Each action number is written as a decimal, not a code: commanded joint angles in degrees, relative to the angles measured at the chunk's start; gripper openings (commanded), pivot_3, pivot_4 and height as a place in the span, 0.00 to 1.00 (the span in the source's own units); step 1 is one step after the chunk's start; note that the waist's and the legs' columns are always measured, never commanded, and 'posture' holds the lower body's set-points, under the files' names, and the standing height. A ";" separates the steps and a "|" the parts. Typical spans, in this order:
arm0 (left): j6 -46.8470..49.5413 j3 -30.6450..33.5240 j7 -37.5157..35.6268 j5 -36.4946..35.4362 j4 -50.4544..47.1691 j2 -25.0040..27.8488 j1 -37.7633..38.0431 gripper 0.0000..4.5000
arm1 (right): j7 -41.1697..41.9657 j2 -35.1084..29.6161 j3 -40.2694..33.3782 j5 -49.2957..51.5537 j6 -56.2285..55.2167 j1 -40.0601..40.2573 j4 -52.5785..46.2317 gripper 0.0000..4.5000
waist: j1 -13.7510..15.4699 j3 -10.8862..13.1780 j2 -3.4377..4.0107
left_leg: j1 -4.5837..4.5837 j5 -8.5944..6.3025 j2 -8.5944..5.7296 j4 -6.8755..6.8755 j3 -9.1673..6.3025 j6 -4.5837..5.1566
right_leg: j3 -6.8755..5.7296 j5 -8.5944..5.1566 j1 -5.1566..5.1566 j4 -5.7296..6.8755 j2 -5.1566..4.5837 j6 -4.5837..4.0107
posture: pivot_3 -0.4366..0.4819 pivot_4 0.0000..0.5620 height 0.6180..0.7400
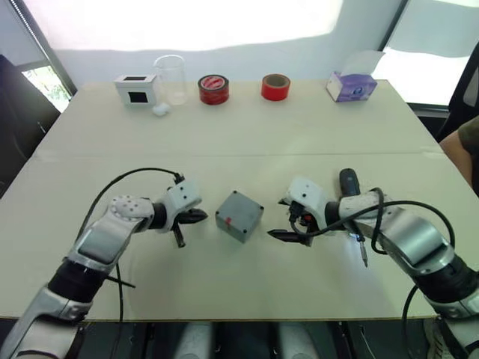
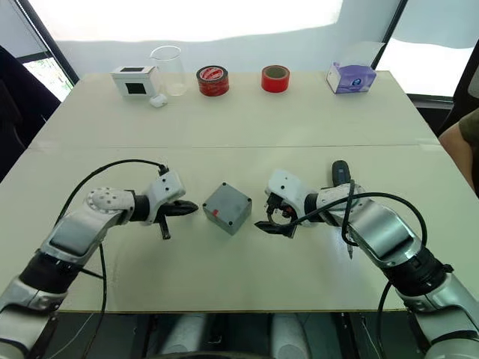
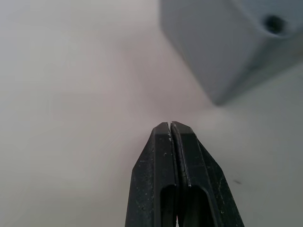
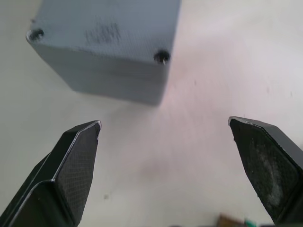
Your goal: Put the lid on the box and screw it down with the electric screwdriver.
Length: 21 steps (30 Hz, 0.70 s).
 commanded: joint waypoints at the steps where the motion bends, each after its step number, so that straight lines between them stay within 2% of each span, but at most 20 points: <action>1: 2.22 -0.29 0.71 -1.39 -4.35 -1.40 -0.23 0.00 | 4.16 2.06 2.51 -4.75 -10.72 -1.64 2.39 0.98 | 0.42 0.00 0.00 | 0.00 0.00 0.00 0.00 -0.02 0.00 | -0.02 0.00 0.02 0.00 0.00 0.00 | 0.48 0.27 1.00; 6: 2.77 -0.61 3.63 -0.42 -3.09 -4.47 -1.86 0.00 | 6.98 3.88 3.05 -5.56 -12.00 -1.02 2.04 0.98 | 1.05 0.00 -0.02 | 0.01 0.01 -0.02 0.08 -0.03 -0.02 | -0.04 0.01 0.06 0.02 0.01 0.01 | 0.48 0.27 1.00; 10: -1.51 -0.55 5.66 0.86 0.55 -7.95 -3.93 0.00 | 10.41 1.90 2.09 -2.99 -8.07 1.78 -2.65 0.98 | 1.38 -0.01 -0.02 | 0.02 0.03 -0.01 0.08 -0.04 -0.04 | -0.06 0.01 0.06 0.03 0.02 0.01 | 0.48 0.27 1.00; 21: -1.92 -0.91 3.14 0.53 0.86 -7.56 -4.26 0.00 | 8.61 1.44 -0.63 -3.32 -2.19 4.75 -7.11 0.98 | 1.32 0.00 -0.04 | 0.03 0.04 0.00 0.08 -0.05 -0.07 | -0.04 0.01 0.04 0.05 0.02 0.01 | 0.48 0.27 1.00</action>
